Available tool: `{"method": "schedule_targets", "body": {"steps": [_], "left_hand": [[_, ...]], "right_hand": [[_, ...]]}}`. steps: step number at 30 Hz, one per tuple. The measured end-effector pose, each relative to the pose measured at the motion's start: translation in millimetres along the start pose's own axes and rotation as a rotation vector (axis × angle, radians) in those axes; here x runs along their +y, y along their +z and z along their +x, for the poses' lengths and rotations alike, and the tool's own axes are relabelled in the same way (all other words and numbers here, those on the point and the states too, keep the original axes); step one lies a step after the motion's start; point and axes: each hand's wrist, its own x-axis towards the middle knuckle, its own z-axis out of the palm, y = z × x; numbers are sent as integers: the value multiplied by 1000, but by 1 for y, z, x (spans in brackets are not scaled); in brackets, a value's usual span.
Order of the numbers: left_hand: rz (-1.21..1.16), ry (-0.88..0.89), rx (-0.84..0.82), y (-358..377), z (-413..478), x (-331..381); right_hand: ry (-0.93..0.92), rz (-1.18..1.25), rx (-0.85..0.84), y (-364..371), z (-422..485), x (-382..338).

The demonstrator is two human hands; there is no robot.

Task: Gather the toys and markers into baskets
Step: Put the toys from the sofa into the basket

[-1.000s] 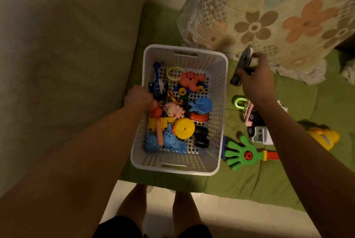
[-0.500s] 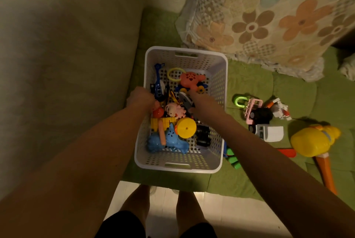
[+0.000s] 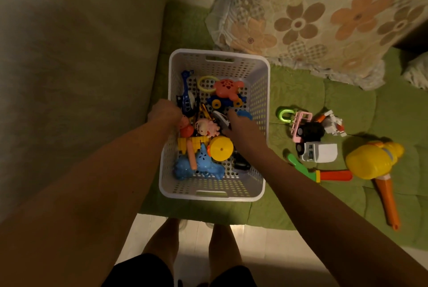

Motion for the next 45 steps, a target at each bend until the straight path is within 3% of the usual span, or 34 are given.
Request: {"method": "schedule_targets", "body": {"steps": [4,8,18,24,27,30,32,34,36,41,45], "left_hand": [[-8,4,7,1,-1,1],[9,21,23,3,2,0],[42,26,96,10,14,-5],[105,12,74,14,20,-5],[101,17,65,12,21,-7],[48,17,80,13,21,-8],[39,6,84,13,21,-10],[53,4,89,14,21,-9],[77,0,88,14,23,-8],[73,-25,91,15,25,-7],[7,-45,73,12,25,-9]], "right_hand": [[-48,-48,-263,16,-23,2],[-12,-86,-397,42,-40,4],[136,-67,-351,73,-71,-4],[73,-109,-364,68,-56,-6],[4,-23,-205,39,-45,-7],[-13,90,233,4,-39,5],[65,189,446,-18,-35,23],[223,216,481,-36,-34,47],[392,131,360,-40,-35,75],[625,119,-208,-3,-51,117],[695,252,-336,24,-66,112]]}}
